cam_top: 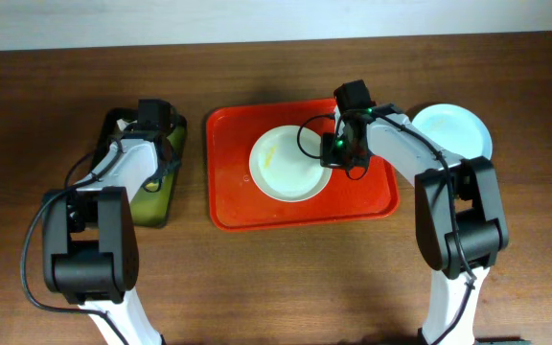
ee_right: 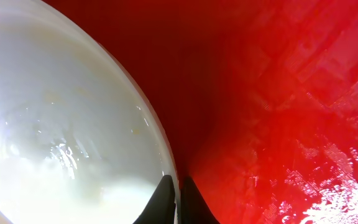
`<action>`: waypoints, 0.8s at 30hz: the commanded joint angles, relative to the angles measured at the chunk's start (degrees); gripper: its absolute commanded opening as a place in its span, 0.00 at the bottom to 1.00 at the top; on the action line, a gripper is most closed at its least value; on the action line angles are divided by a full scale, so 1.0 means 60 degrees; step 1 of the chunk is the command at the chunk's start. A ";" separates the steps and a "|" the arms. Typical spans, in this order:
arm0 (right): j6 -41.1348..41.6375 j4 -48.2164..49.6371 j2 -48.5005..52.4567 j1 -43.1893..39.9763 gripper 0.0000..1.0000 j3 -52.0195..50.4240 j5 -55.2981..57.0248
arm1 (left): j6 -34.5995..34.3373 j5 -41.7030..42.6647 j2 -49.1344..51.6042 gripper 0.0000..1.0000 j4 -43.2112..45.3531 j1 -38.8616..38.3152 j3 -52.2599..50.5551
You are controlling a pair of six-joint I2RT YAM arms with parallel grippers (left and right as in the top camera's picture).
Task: Clean dirty plates on tray and stack at the side
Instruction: 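Dip the sponge and scrub the cream plate with the left gripper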
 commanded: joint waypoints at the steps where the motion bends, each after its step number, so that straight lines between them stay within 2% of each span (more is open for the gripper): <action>1: 0.0044 0.0076 0.0441 -0.0029 0.04 -0.0372 0.0871 | 0.1228 0.0073 0.0087 0.00 -0.0397 0.0076 0.0470; 5: 0.0044 0.0102 0.0441 -0.0029 0.04 -0.0372 0.0867 | 0.1224 0.0346 -0.1319 0.00 -0.1359 0.0073 0.1432; 8: 0.0047 0.0240 0.0441 -0.0025 0.04 -0.0372 0.0834 | 0.1224 0.2426 -0.2732 0.00 -0.1464 0.0069 0.1515; 11: 0.0044 0.0277 0.0441 -0.0011 0.04 -0.0372 0.0809 | 0.1184 0.4462 -0.2914 0.00 -0.1657 -0.0098 0.1475; 13: 0.0018 0.0284 0.0441 -0.0011 0.04 -0.0372 0.0616 | 0.1173 0.5213 -0.2721 0.00 -0.1574 -0.0448 0.1249; 16: -0.1344 0.0532 0.0441 -0.0004 0.04 -0.0375 -0.0812 | 0.1151 0.5231 -0.2044 0.00 -0.1410 -0.1413 0.1158; 24: -0.1694 0.0641 0.0441 0.0237 0.04 -0.0375 -0.0998 | 0.1147 0.5176 -0.0831 0.00 -0.0237 -0.3304 0.1158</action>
